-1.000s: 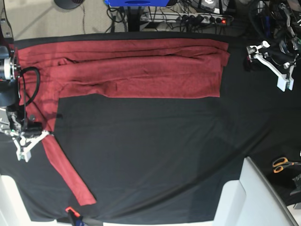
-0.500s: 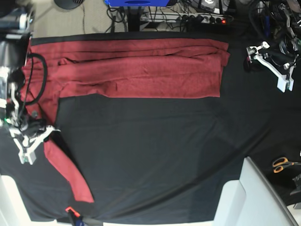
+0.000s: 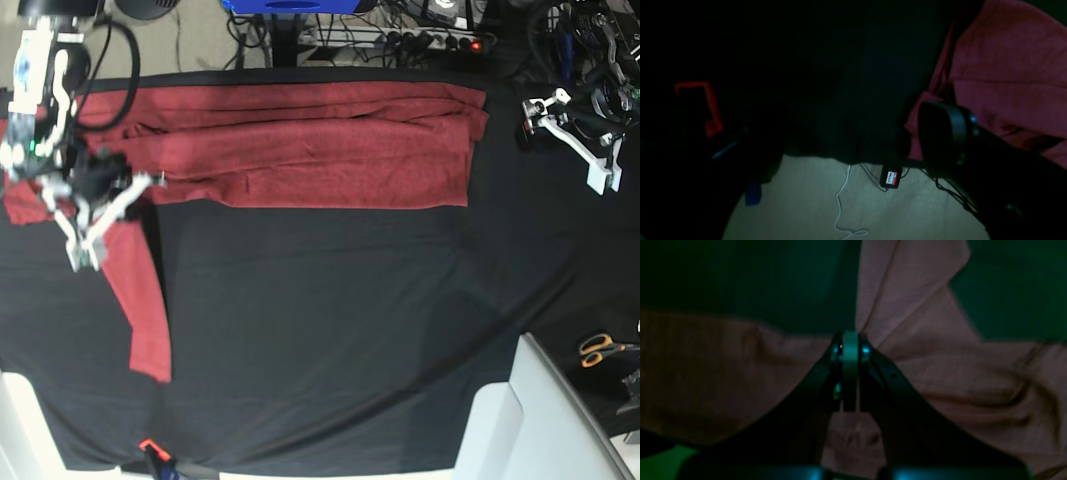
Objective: Fold the T-shirt properly
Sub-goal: 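Grasp the loose sleeve with the right gripper and lift it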
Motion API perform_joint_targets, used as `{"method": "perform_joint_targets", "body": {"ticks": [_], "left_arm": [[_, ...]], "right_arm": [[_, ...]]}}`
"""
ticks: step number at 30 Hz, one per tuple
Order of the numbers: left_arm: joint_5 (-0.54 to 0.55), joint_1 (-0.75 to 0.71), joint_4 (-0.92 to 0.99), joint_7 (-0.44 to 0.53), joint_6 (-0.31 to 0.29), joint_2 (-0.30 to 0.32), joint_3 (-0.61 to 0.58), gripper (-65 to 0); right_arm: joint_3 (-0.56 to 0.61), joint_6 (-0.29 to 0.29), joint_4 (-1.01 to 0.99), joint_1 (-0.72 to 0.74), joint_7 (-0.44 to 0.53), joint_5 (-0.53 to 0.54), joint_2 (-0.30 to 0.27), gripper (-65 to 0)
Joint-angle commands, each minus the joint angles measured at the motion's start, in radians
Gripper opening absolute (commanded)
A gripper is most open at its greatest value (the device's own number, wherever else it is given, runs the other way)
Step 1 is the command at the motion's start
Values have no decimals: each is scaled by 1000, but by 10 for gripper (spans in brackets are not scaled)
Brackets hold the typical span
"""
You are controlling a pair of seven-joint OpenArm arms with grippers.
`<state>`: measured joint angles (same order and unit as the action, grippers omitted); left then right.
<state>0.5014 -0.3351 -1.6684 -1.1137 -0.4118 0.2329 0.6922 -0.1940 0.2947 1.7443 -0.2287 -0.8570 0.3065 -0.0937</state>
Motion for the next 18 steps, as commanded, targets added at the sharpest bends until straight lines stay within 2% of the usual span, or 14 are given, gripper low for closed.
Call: {"method": "perform_joint_targets", "body": {"ticks": [1, 10, 18], "left_arm": [[9, 0, -16, 13, 0, 18, 5, -63], [6, 0, -16, 13, 0, 18, 5, -63], [6, 0, -16, 13, 0, 18, 5, -63]], "right_arm": [[-3, 2, 30, -10, 17, 10, 5, -650], [6, 4, 46, -133, 26, 10, 62, -650], [8, 5, 36, -185, 75, 12, 67, -648]]}}
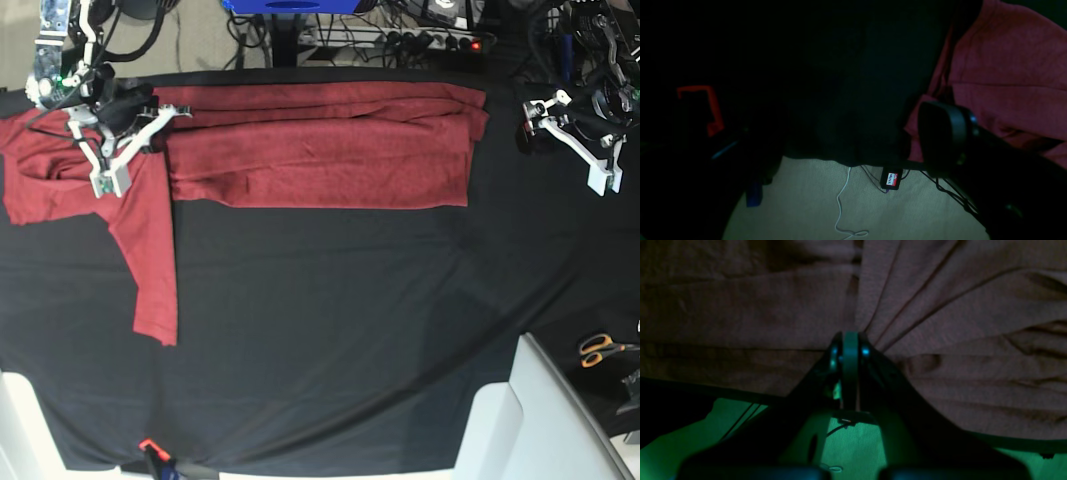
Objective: Fold the T-shirt properly
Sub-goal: 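Grasp the loose sleeve with the right gripper and lift it, then pinch the shirt's hem edge with the right gripper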
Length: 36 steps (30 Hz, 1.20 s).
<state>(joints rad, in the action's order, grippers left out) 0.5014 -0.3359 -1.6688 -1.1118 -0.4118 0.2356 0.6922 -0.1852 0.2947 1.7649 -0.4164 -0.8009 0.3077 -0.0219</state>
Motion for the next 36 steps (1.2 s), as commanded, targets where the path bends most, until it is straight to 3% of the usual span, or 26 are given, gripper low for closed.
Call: {"method": "perform_joint_targets", "body": {"ticks": [1, 4, 8, 10, 15, 18, 26, 32, 36], "left_arm": [[6, 1, -15, 11, 0, 15, 5, -63], [6, 1, -15, 11, 0, 15, 5, -63], [4, 1, -15, 11, 0, 15, 5, -63], [3, 1, -15, 11, 0, 15, 5, -63], [3, 1, -15, 11, 0, 15, 5, -63], [3, 1, -15, 11, 0, 15, 7, -63], [1, 1, -15, 11, 0, 15, 11, -63], [1, -1, -15, 11, 0, 15, 11, -63], [1, -1, -14, 11, 0, 15, 11, -63]], "right_arm": [[-1, 5, 16, 3, 18, 14, -5, -647], [-1, 7, 23, 3, 18, 14, -5, -588], [-1, 7, 100, 11, -7, 14, -5, -374], [-1, 7, 143, 54, -38, 14, -10, -333], [-3, 7, 39, 316, -159, 9, -65, -336], [-3, 8, -176, 503, -153, 9, -103, -336], [0, 10, -886, 825, 130, 8, -180, -336], [0, 10, -1109, 890, 265, 6, -181, -335], [0, 10, -1164, 900, 300, 6, -174, -336]]}}
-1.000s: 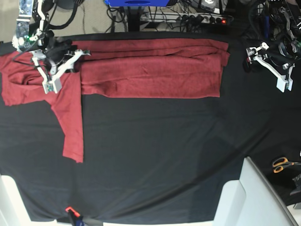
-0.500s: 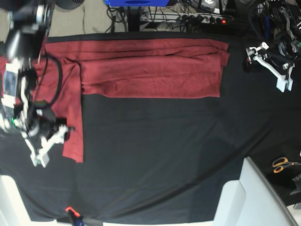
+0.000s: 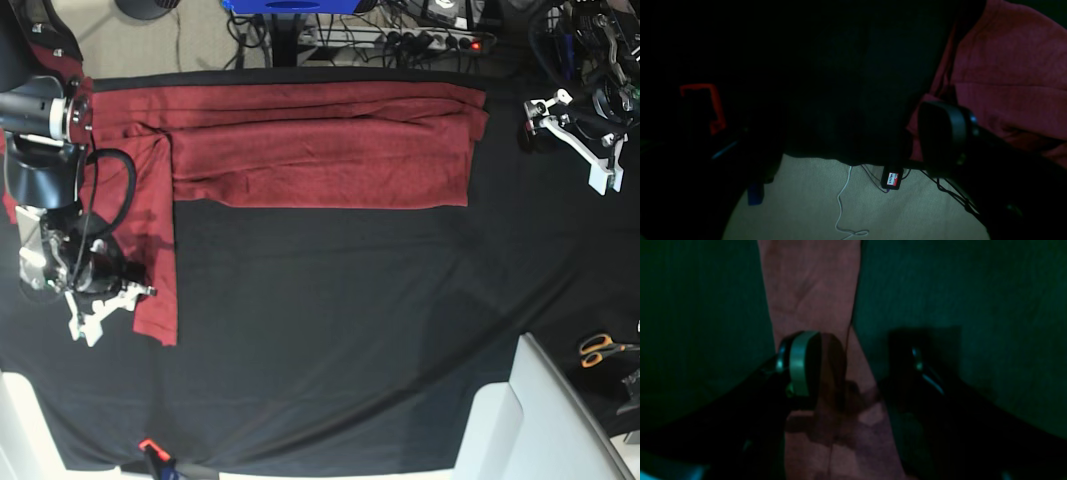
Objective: Fold the T-shirt properly
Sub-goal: 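Pinch the shirt's hem edge with the right gripper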
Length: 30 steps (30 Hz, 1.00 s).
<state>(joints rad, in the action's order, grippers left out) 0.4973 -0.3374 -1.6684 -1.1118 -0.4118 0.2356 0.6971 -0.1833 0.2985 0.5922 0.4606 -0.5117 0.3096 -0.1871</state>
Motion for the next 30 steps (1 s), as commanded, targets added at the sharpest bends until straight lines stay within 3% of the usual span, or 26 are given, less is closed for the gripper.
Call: {"method": "perform_joint_targets", "body": {"ticks": [1, 6, 11, 14, 19, 30], "left_arm": [[5, 1, -14, 11, 0, 15, 6, -63], [5, 1, -14, 11, 0, 15, 6, -63], [5, 2, -14, 11, 0, 15, 3, -63], [5, 2, -14, 11, 0, 15, 6, -63], [5, 2, -14, 11, 0, 17, 8, -63], [7, -30, -16, 11, 0, 75, 45, -63]], "right_arm": [[-2, 6, 5, 23, 17, 4, -7, -336], [-2, 8, 12, 23, 17, 4, -7, -368], [-2, 8, 13, 30, 11, 4, -5, -593], [29, 8, 13, 30, 11, 4, 1, -642], [169, 1, 85, 23, 6, 12, 8, -650], [178, -18, 512, -121, -226, 9, 68, -650]]}}
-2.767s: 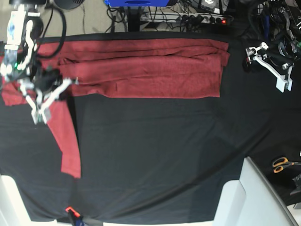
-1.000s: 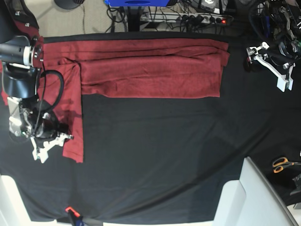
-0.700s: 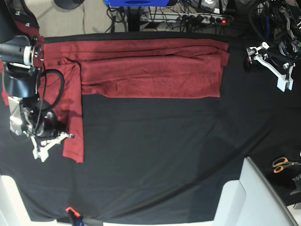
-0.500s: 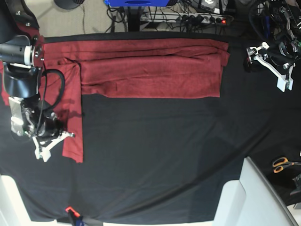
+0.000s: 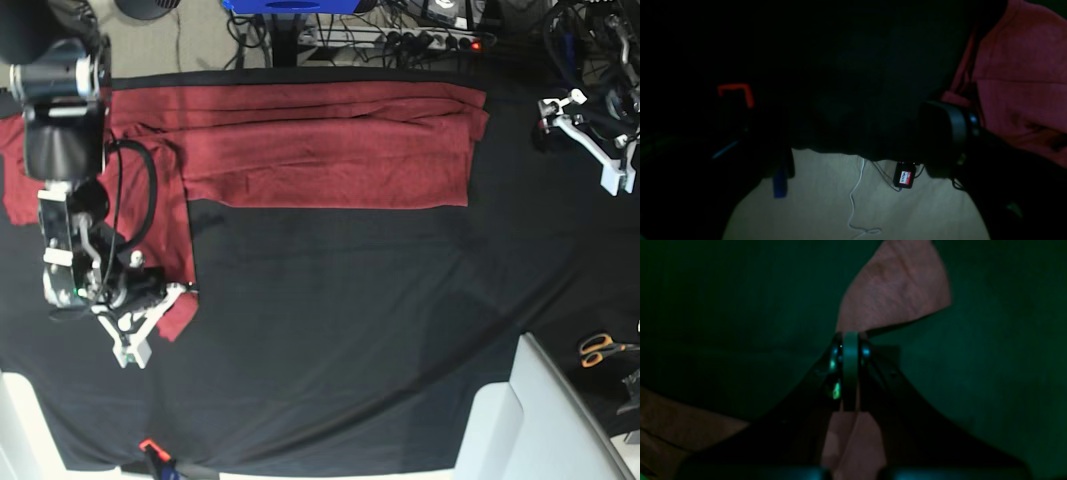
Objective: Fold the T-shirt properly
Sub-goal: 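Pinch the shirt's hem edge with the right gripper, then drag the held hem with the right gripper across the shirt body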
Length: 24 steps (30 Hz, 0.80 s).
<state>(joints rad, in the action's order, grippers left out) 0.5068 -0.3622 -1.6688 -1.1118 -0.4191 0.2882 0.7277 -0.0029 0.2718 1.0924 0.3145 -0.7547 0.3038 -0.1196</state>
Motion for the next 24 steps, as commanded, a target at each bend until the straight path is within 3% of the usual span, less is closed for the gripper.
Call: {"method": "perform_joint_targets", "body": {"ticks": [1, 6, 13, 19, 24], "left_arm": [[-3, -7, -15, 11, 7, 24, 37, -63], [0, -13, -15, 6, 6, 49, 149, -63], [3, -22, -15, 6, 6, 84, 152, -63], [3, -16, -15, 8, 6, 76, 148, -63], [3, -16, -15, 9, 6, 76, 148, -63]], "right_arm": [[-3, -6, 61, -1, -1, 15, 10, -650], [5, -38, 297, -145, -78, 13, 54, -650], [13, -38, 516, -314, -130, 16, 117, -650], [159, -42, 624, -426, -124, 13, 125, -650], [294, -125, 674, -478, -118, 18, 125, -650]]}}
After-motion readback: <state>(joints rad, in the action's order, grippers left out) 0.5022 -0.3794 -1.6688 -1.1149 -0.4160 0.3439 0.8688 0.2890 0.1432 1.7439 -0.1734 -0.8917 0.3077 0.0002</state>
